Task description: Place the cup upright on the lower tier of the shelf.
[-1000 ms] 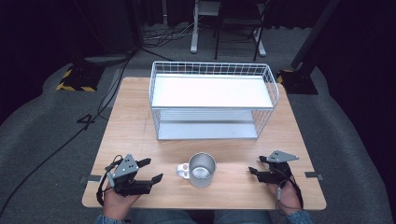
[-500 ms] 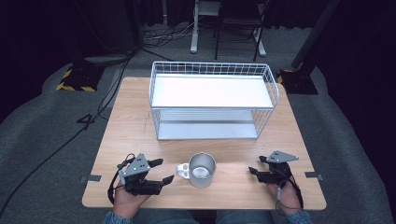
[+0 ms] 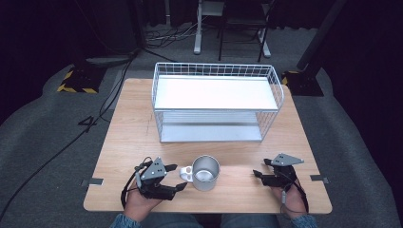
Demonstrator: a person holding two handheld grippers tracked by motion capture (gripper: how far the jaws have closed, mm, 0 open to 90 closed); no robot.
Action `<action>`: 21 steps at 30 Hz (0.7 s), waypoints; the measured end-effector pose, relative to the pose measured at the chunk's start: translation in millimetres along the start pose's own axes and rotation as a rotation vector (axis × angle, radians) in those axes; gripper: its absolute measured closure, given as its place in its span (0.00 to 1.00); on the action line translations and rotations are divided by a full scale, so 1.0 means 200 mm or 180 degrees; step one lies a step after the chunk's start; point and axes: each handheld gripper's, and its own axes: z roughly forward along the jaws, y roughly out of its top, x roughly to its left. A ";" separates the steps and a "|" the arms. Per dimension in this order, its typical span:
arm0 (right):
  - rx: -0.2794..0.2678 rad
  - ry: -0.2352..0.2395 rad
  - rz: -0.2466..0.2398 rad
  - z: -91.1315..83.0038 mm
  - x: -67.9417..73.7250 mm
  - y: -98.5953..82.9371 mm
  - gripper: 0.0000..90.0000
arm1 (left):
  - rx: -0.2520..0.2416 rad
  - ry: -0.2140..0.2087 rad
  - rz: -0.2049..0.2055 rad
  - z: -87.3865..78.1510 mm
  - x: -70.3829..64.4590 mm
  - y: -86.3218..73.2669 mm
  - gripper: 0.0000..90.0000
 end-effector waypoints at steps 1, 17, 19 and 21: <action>0.0001 0.0001 0.0001 0.00 0.00 0.00 0.35 | 0.0035 0.0029 0.0002 0.02 0.01 0.00 0.33; 0.0002 -0.0002 0.0003 0.00 0.00 0.00 0.35 | 0.0057 -0.0088 0.0044 0.09 0.08 -0.01 0.57; 0.0003 -0.0004 0.0001 0.00 0.00 0.00 0.35 | 0.0080 -0.0134 0.0092 0.09 0.06 0.00 0.61; 0.0002 -0.0002 0.0004 0.00 0.00 0.00 0.35 | 0.0098 -0.0138 0.0116 0.09 0.05 0.00 0.63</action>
